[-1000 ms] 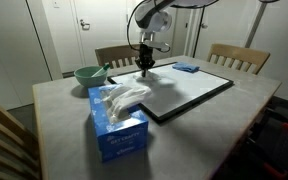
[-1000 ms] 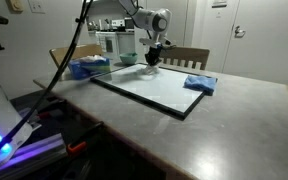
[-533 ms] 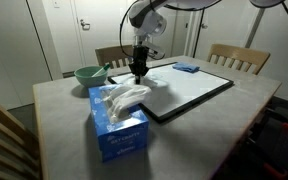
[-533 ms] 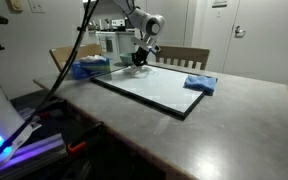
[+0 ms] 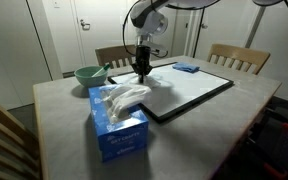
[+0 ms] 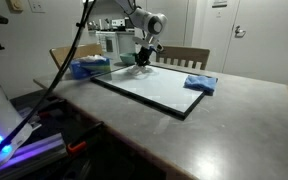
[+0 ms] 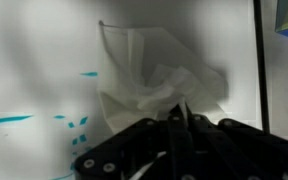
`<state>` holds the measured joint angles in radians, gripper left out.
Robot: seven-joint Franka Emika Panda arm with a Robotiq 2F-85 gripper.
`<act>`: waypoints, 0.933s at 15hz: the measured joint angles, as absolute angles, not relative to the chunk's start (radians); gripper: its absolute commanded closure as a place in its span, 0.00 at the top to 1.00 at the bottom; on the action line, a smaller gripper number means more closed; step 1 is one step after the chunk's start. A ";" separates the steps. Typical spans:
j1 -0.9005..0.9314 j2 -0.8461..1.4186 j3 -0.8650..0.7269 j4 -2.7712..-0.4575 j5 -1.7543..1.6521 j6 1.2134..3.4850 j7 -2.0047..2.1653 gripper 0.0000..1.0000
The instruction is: Pick up the wipe and rub the white board
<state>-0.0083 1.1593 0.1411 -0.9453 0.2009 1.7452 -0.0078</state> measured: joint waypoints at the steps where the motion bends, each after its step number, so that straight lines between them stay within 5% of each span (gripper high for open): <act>1: -0.006 1.159 0.135 -0.942 0.200 1.756 0.001 0.00; 14: 0.067 1.158 0.053 -0.914 0.149 1.768 0.174 0.00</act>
<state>0.0673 1.1584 0.0528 -0.9136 0.1490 1.7683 0.1742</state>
